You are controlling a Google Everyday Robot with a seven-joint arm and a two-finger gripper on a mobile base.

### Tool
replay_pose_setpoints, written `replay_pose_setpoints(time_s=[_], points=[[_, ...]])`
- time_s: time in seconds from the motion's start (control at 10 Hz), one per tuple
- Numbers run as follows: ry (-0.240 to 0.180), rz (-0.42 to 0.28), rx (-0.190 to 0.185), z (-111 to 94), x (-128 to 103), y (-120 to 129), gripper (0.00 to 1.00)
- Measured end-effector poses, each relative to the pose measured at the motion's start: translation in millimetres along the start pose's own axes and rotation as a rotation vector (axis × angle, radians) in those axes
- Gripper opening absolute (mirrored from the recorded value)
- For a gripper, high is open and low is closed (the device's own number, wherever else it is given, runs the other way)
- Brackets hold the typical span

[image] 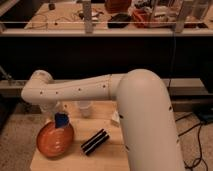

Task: Place the white sponge in the ceramic bowl

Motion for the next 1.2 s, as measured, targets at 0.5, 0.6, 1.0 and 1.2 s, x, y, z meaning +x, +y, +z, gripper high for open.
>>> replay_pose_setpoints(time_s=[0.5, 0.6, 1.0, 1.2], points=[[-0.003, -0.029, -0.004, 4, 0, -11, 0.00], [-0.004, -0.032, -0.005, 5, -1, -11, 0.00], [-0.005, -0.047, -0.005, 7, -3, -15, 0.10], [-0.006, -0.053, -0.007, 9, -3, -17, 0.27]])
